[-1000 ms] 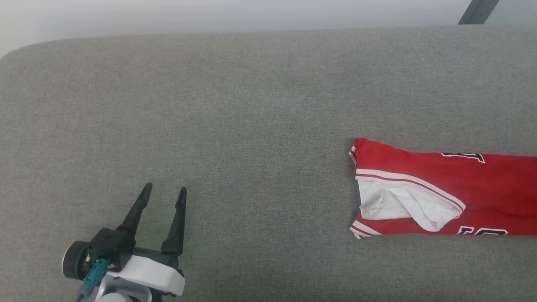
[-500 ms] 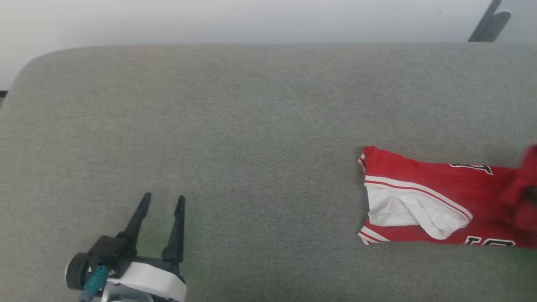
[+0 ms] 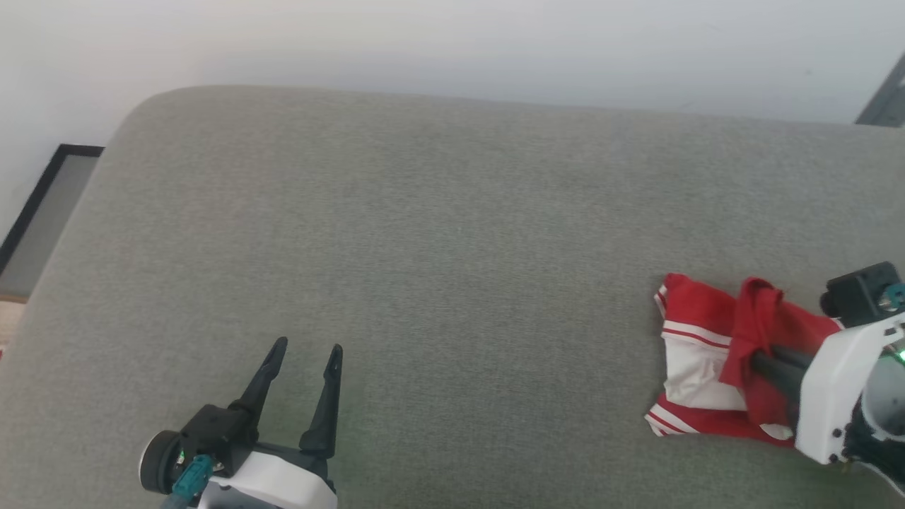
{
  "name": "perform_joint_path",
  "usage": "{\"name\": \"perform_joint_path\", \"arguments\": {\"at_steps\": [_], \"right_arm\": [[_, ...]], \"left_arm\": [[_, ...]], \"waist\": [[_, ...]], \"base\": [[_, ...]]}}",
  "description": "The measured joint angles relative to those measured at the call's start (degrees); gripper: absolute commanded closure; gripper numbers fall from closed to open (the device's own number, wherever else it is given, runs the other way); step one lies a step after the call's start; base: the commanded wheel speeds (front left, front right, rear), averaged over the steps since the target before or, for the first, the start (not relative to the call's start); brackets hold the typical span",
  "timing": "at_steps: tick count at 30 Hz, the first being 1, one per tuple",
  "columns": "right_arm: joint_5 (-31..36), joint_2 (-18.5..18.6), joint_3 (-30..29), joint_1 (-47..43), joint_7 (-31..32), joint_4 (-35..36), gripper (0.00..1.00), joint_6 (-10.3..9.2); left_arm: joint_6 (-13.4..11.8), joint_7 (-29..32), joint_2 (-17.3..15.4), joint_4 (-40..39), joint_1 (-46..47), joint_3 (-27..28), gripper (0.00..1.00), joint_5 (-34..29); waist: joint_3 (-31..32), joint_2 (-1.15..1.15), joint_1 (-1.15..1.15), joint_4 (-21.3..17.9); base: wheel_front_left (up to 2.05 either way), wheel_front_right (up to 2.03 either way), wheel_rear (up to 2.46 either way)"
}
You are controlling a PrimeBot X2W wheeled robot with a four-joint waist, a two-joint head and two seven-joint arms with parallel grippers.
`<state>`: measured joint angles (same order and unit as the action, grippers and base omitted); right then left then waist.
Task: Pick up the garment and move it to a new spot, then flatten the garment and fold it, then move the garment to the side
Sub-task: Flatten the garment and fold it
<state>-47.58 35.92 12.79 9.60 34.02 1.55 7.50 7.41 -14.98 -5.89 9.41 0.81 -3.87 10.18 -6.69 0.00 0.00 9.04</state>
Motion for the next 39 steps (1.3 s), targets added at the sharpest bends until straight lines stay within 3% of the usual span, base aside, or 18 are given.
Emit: {"name": "perform_joint_path", "arguments": {"at_steps": [7,18,19,21,22,23,33,39], "right_arm": [[1.51,-2.67,2.56,1.09,1.14,-0.38,1.0,0.0],[5.94,-2.82,7.71,4.66,-1.9,-6.06,1.0,0.0],[5.97,-2.93,8.15,4.94,-2.33,-6.41,0.93,0.0],[6.02,-3.31,8.81,5.59,-3.39,-7.3,0.53,0.0],[6.05,-3.54,9.11,6.02,-4.01,-7.61,0.13,0.0],[6.1,-3.75,9.33,6.32,-4.55,-7.83,0.0,0.0],[4.69,-3.93,10.55,8.94,-10.4,-8.38,0.0,0.0],[5.65,-2.18,10.71,9.67,-18.42,-9.37,0.0,0.0]], "left_arm": [[0.0,0.0,0.04,0.0,0.15,-1.46,0.0,0.33],[0.0,0.0,0.07,2.01,3.08,-3.38,0.0,1.03],[0.0,-0.01,0.01,2.2,3.15,-3.33,0.0,1.13],[0.0,-0.01,-0.01,2.74,3.41,-2.92,0.0,1.76],[0.0,0.0,0.01,2.98,3.63,-2.52,0.0,2.0],[0.0,-0.01,-0.01,3.11,3.86,-2.27,0.0,2.02],[0.0,-0.01,-1.13,3.75,4.29,-0.85,0.0,2.64],[0.0,0.0,-1.45,4.42,4.37,-0.99,0.0,3.99]], "waist": [[-0.33,0.0,0.0,2.29],[-3.77,0.0,0.0,3.95],[-3.85,0.0,0.0,3.81],[-3.97,0.0,0.0,3.33],[-4.0,0.0,0.0,3.02],[-3.98,0.0,0.0,2.69],[-3.42,0.0,0.0,-1.45],[-2.7,0.0,0.0,-4.56]], "base": [[0.0,0.0,0.0],[0.0,0.0,0.0],[0.0,0.0,0.0],[0.0,0.0,0.0],[0.0,0.0,0.0],[0.0,0.0,0.0],[0.0,0.0,0.0],[0.0,0.0,0.0]]}}
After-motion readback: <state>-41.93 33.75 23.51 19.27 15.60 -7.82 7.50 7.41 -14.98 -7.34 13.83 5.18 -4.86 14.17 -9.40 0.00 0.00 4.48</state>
